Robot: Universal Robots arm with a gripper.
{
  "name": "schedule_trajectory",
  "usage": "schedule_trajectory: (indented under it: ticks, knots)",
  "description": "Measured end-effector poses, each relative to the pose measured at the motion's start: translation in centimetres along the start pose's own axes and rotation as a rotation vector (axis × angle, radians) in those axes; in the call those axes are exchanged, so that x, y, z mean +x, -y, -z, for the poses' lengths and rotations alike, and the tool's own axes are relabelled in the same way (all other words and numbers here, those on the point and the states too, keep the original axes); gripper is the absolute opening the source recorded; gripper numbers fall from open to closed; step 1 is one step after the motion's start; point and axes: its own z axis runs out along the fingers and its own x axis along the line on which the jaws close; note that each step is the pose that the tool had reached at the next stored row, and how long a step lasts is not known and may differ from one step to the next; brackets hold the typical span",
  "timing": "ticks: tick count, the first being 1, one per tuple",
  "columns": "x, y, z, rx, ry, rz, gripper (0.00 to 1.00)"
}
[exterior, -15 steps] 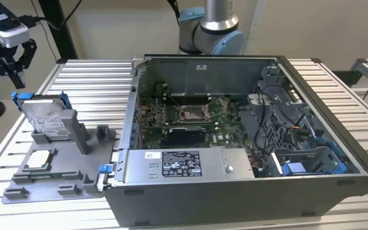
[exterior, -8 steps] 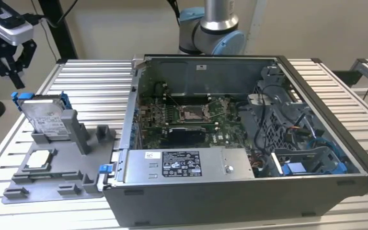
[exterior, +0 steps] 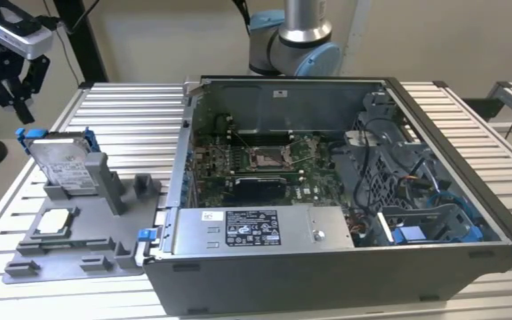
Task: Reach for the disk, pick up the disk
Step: 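Pick up the disk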
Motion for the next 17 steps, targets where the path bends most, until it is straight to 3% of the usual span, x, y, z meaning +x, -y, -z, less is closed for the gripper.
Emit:
schedule_trajectory:
  ticks: [17]
  knots:
    - [-0.03, -0.03, 0.00, 0.0008, -0.0125, 0.292, 0.00]
